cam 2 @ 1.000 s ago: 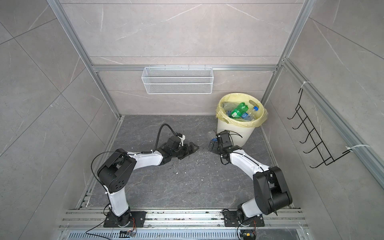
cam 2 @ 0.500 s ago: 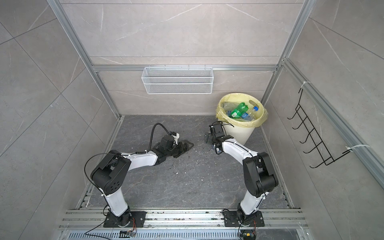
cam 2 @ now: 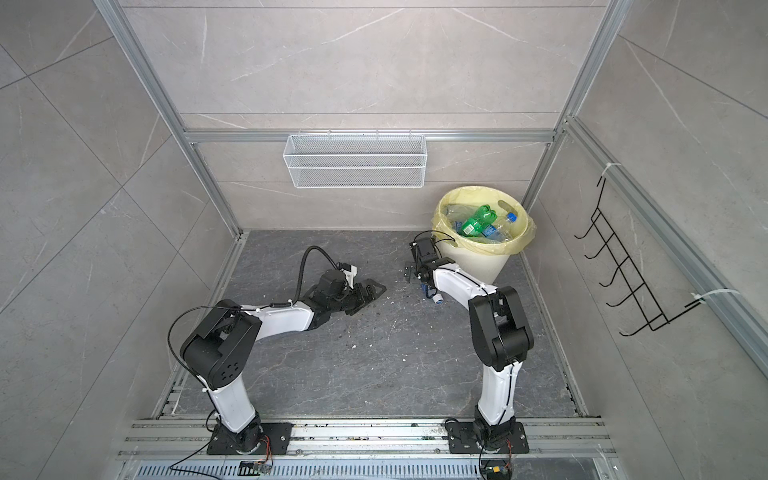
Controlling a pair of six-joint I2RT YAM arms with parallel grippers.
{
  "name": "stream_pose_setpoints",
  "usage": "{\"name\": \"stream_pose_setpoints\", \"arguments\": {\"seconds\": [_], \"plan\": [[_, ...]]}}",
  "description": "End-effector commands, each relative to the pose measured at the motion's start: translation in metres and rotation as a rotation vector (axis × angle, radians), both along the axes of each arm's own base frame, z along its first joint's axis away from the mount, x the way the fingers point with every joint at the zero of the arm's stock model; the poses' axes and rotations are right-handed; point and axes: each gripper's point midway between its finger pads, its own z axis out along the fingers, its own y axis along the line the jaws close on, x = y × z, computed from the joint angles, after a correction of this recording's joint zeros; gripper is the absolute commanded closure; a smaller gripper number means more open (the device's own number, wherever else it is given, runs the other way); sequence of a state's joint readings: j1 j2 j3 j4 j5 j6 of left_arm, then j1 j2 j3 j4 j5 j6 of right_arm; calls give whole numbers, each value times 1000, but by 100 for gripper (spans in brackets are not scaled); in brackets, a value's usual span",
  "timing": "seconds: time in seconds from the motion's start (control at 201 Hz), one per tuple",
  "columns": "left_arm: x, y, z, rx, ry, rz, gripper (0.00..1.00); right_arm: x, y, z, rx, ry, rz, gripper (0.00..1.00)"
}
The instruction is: Throw the plastic bottles in the bin
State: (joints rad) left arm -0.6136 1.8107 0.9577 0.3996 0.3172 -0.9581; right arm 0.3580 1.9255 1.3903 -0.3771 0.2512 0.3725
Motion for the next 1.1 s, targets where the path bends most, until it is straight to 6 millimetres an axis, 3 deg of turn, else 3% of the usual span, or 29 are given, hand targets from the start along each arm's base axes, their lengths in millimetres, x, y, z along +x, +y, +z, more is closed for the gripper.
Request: {"name": "stream_pose_setpoints", "arguments": {"seconds": [0.0, 0.144, 0.443, 0.667, 0.871, 1.095], "plan": [[2, 0, 21, -44, -45, -4, 0, -1, 6, -6, -28, 41, 38, 0], [2, 4, 19, -40, -42, 6, 0, -5, 24, -11, 27, 70, 79, 1], [4, 20, 28, -50, -51, 34, 0, -20, 56, -1, 95, 66, 136, 0], [1, 39, 27, -28, -55, 62, 0, -22, 51, 13, 84, 35, 131, 0], [-2, 44, 26, -27, -51, 70, 0, -23, 51, -7, 53, 97, 144, 0], [-4, 51, 27, -19, -54, 79, 0, -37, 57, -18, 103, 128, 149, 0]]}}
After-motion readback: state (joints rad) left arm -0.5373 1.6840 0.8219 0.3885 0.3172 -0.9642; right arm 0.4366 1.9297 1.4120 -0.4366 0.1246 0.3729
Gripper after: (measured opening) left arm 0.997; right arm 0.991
